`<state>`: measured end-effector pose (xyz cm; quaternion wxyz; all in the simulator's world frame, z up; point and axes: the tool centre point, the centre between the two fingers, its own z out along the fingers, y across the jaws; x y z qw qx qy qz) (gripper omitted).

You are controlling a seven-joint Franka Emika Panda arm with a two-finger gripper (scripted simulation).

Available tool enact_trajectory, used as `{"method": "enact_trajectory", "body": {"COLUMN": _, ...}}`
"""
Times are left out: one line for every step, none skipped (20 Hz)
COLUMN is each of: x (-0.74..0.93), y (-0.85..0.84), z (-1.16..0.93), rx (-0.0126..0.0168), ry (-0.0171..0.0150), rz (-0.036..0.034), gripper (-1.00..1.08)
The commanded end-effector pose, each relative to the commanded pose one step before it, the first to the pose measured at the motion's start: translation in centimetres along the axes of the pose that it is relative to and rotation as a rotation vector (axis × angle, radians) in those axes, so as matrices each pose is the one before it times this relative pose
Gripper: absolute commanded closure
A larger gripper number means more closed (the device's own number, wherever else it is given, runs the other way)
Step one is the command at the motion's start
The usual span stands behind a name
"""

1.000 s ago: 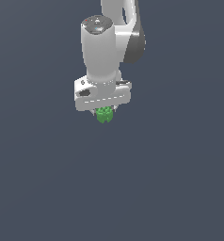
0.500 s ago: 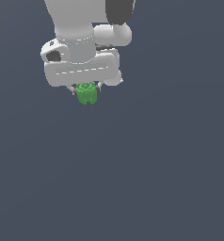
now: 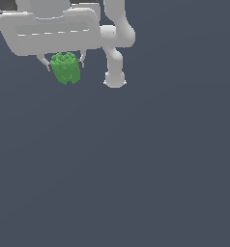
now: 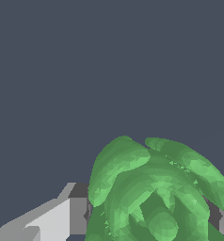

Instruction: Pick up the object and move it to a goal position.

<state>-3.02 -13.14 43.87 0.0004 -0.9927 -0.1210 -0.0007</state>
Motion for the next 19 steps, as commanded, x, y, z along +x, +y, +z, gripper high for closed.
{"method": "enact_trajectory", "body": {"x": -0.144, "y": 0.896, "z": -1.767, "rx": 0.0003, "ry": -0.0011, "rz": -0.00058, "gripper": 1.08}}
{"method": "enact_trajectory", "body": {"x": -0.032, "y": 0.31, "z": -0.588, "rx": 0.0, "ry": 0.0, "rz": 0.0, "gripper": 1.08}}
{"method": "enact_trajectory", "body": {"x": -0.02, "y": 0.262, "z": -0.543, "rx": -0.00063, "ry": -0.00023, "rz": 0.00014, "gripper": 1.08}}
{"method": "enact_trajectory", "body": {"x": -0.022, "y": 0.26, "z": -0.49, "rx": 0.0, "ry": 0.0, "rz": 0.0, "gripper": 1.08}}
{"method": "enact_trajectory", "body": {"x": -0.018, "y": 0.237, "z": -0.445, "rx": 0.0, "ry": 0.0, "rz": 0.0, "gripper": 1.08}}
{"method": "enact_trajectory", "body": {"x": -0.014, "y": 0.215, "z": -0.403, "rx": 0.0, "ry": 0.0, "rz": 0.0, "gripper": 1.08}}
{"method": "enact_trajectory", "body": {"x": -0.011, "y": 0.194, "z": -0.363, "rx": 0.0, "ry": 0.0, "rz": 0.0, "gripper": 1.08}}
{"method": "enact_trajectory", "body": {"x": -0.008, "y": 0.175, "z": -0.326, "rx": 0.0, "ry": 0.0, "rz": 0.0, "gripper": 1.08}}
{"method": "enact_trajectory", "body": {"x": -0.005, "y": 0.157, "z": -0.29, "rx": 0.0, "ry": 0.0, "rz": 0.0, "gripper": 1.08}}
{"method": "enact_trajectory", "body": {"x": -0.003, "y": 0.139, "z": -0.257, "rx": 0.0, "ry": 0.0, "rz": 0.0, "gripper": 1.08}}
{"method": "enact_trajectory", "body": {"x": -0.001, "y": 0.122, "z": -0.225, "rx": 0.0, "ry": 0.0, "rz": 0.0, "gripper": 1.08}}
{"method": "enact_trajectory", "body": {"x": 0.0, "y": 0.106, "z": -0.195, "rx": 0.0, "ry": 0.0, "rz": 0.0, "gripper": 1.08}}
{"method": "enact_trajectory", "body": {"x": 0.001, "y": 0.091, "z": -0.167, "rx": 0.0, "ry": 0.0, "rz": 0.0, "gripper": 1.08}}
{"method": "enact_trajectory", "body": {"x": 0.004, "y": 0.057, "z": -0.147, "rx": -0.00062, "ry": -0.00019, "rz": 0.00023, "gripper": 1.08}}
{"method": "enact_trajectory", "body": {"x": 0.001, "y": 0.061, "z": -0.112, "rx": 0.0, "ry": 0.0, "rz": 0.0, "gripper": 1.08}}
{"method": "enact_trajectory", "body": {"x": 0.001, "y": 0.047, "z": -0.087, "rx": 0.0, "ry": 0.0, "rz": 0.0, "gripper": 1.08}}
{"method": "enact_trajectory", "body": {"x": 0.001, "y": 0.034, "z": -0.061, "rx": 0.0, "ry": 0.0, "rz": 0.0, "gripper": 1.08}}
{"method": "enact_trajectory", "body": {"x": 0.001, "y": 0.02, "z": -0.037, "rx": 0.0, "ry": 0.0, "rz": 0.0, "gripper": 1.08}}
{"method": "enact_trajectory", "body": {"x": 0.0, "y": 0.007, "z": -0.012, "rx": 0.0, "ry": 0.0, "rz": 0.0, "gripper": 1.08}}
